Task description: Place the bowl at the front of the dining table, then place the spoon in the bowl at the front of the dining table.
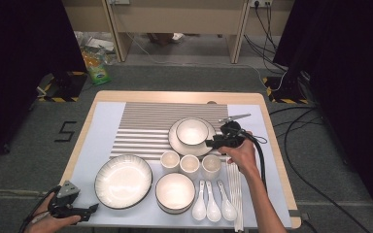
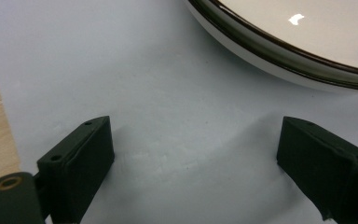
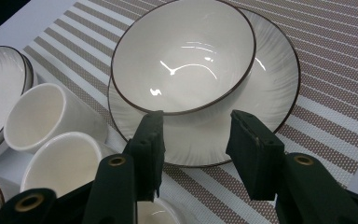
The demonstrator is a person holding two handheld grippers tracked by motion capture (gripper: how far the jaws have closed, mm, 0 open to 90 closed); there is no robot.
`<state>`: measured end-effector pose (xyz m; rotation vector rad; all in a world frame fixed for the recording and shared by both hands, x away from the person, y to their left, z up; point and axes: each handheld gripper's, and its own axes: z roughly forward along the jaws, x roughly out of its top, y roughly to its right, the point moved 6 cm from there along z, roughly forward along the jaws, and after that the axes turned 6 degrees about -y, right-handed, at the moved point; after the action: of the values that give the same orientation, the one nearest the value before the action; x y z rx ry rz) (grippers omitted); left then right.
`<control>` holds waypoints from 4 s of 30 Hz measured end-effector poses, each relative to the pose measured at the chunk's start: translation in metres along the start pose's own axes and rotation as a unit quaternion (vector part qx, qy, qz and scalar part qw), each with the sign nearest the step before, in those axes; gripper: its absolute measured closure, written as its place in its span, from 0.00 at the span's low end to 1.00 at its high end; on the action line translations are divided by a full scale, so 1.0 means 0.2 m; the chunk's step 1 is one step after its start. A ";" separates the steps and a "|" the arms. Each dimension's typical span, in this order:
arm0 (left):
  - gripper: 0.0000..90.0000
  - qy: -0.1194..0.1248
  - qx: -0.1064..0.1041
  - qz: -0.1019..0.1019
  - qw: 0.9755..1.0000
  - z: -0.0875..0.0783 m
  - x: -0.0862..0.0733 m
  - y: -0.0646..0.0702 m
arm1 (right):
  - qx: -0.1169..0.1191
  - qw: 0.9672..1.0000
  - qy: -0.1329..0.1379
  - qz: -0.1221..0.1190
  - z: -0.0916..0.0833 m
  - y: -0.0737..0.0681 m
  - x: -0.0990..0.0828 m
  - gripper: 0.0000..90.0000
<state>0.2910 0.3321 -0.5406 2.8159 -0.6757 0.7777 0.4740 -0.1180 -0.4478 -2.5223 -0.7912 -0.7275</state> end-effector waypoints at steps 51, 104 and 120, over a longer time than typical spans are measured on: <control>0.11 -0.001 0.002 -0.002 1.000 0.00 0.00 0.00 | 0.003 1.000 0.021 -0.011 -0.30 0.01 -0.21 0.62; 0.10 -0.006 0.002 -0.003 1.000 0.00 0.01 0.00 | 0.039 0.999 0.012 -0.018 -0.31 -0.10 -0.54 0.60; 0.11 -0.003 0.003 -0.004 1.000 0.00 0.01 0.00 | 0.041 0.999 0.002 -0.024 -0.31 -0.13 -0.61 0.59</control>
<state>0.2920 0.3314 -0.5406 2.8248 -0.6646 0.7717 0.3508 -0.1791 -0.4649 -2.4366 -0.8646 -0.7015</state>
